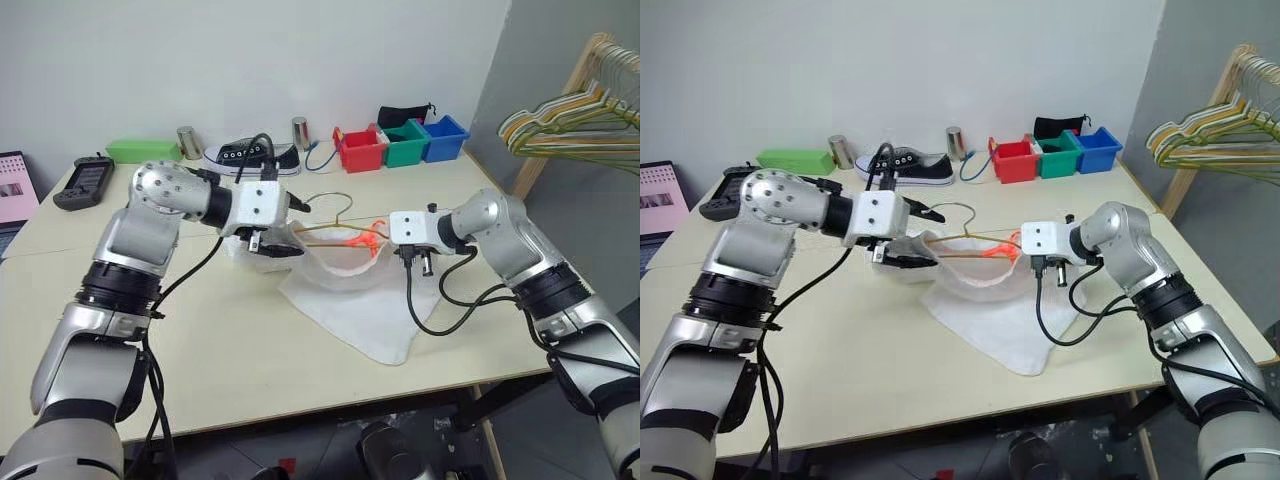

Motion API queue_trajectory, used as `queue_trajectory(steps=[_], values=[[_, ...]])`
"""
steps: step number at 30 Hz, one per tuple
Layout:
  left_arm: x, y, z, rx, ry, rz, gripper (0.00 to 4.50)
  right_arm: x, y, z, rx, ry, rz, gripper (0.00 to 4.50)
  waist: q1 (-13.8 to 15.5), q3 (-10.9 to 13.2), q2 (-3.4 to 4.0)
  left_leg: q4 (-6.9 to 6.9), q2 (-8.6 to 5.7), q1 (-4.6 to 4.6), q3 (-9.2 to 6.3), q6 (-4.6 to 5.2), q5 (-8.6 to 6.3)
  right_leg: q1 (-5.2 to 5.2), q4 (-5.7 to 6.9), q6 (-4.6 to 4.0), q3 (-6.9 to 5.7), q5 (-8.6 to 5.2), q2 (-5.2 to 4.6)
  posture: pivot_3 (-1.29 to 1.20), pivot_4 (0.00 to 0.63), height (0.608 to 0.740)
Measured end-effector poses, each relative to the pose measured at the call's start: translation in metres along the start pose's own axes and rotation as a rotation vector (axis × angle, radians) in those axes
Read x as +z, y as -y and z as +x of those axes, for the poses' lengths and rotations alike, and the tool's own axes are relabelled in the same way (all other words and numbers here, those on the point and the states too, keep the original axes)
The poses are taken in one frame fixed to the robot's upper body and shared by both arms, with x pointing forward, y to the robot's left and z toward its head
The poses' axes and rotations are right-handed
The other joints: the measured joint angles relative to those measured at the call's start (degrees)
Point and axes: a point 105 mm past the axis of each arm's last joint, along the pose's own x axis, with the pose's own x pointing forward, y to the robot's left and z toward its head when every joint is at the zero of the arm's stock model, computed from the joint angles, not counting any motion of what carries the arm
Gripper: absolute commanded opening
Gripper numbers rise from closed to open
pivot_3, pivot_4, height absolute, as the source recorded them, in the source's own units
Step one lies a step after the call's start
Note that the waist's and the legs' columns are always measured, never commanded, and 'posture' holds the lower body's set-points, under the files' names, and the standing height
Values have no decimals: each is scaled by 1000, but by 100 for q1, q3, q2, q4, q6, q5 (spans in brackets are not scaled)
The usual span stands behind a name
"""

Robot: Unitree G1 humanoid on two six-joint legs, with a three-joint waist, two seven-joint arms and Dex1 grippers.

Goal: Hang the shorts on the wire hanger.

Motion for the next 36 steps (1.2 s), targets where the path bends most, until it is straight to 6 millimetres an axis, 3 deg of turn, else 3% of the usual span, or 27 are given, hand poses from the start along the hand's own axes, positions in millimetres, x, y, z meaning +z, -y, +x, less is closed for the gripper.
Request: queue_trajectory(steps=[6, 10, 12, 14, 18, 21, 23, 30, 33, 36], values=[[-4, -1, -20, 11, -32, -61, 4441, -4, -11, -1, -17, 5, 102, 0, 2, -2, -2, 1, 0, 2, -1, -2, 1, 1, 1, 7, -2, -4, 0, -293, 0, 740], [-7, -9, -33, 79, -45, -90, 4441, -12, -22, 0, -52, 16, 263, 0, 4, -9, -11, 1, 1, 1, -7, -3, 2, 3, 1, 10, -9, -6, 0, -291, 3, 740], [-7, -14, -36, 122, -36, -109, 4441, -15, -28, 1, -69, 26, 368, 0, 4, -10, -12, 2, 1, 1, -6, -4, 2, 3, 2, 12, -8, -7, 0, -302, 8, 740], [-1, -16, -32, 203, 34, -152, 4441, -19, -41, -1, -136, 76, 640, 0, 27, -38, -19, 4, 6, 1, -19, -4, 2, 8, 9, 15, -22, -10, 2, -320, 10, 740], [13, -5, -4, 210, 162, -235, 4441, -30, -55, -9, -234, 70, 978, 0, 32, -43, -21, 9, 1, 0, -14, -5, 2, 13, 7, 15, -16, -9, -3, -359, 9, 740], [37, 3, 26, 203, 306, -296, 4441, -45, -61, -21, -390, 44, 1253, 0, 28, -62, -26, 9, -1, -2, -15, -6, 2, 12, 1, 15, -17, -9, -4, -396, 10, 740], [60, 6, 49, 189, 406, -323, 4441, -66, -68, -30, -535, -24, 1453, 0, 17, -93, -22, 10, -3, -4, -12, -7, 1, 13, 0, 15, -14, -9, -5, -415, 8, 740], [98, 6, 84, 154, 537, -352, 4441, -104, -88, -58, -854, -157, 1763, 0, -319, -160, 30, -2, -57, -1, -1, -7, 1, 10, -3, 19, -11, -14, -3, -438, 7, 740], [115, 3, 92, 126, 584, -323, 4441, -111, -83, -69, -945, -183, 1808, 0, -452, -181, 64, -5, -71, -1, -10, -5, 1, 11, -7, 13, -9, -20, -5, -460, 0, 740], [125, -1, 102, 110, 616, -317, 4441, -121, -68, -94, -1080, -226, 1795, 0, -616, -201, 96, -4, -79, 0, -10, -4, 2, 17, -14, 15, -4, -23, -10, -459, 0, 740]])
